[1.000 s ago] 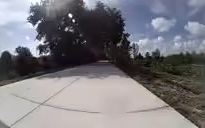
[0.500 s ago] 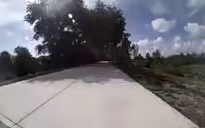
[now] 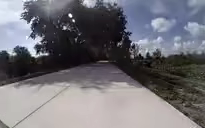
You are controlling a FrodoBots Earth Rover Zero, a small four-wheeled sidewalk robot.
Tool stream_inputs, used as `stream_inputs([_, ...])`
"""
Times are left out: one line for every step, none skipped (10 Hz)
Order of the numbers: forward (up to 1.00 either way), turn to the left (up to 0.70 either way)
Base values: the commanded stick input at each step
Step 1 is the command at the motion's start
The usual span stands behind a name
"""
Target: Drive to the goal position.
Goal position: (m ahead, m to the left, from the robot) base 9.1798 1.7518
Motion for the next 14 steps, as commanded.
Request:
stream_inputs([0.85,0.00])
stream_inputs([0.85,-0.09])
stream_inputs([0.85,-0.32])
stream_inputs([0.85,-0.20])
stream_inputs([0.85,0.00])
stream_inputs([0.85,0.00])
stream_inputs([0.85,0.00])
stream_inputs([0.85,0.00])
stream_inputs([0.85,0.00])
stream_inputs([0.85,0.00])
stream_inputs([0.85,0.00])
stream_inputs([0.85,0.00])
stream_inputs([0.84,0.00])
stream_inputs([0.84,0.00])
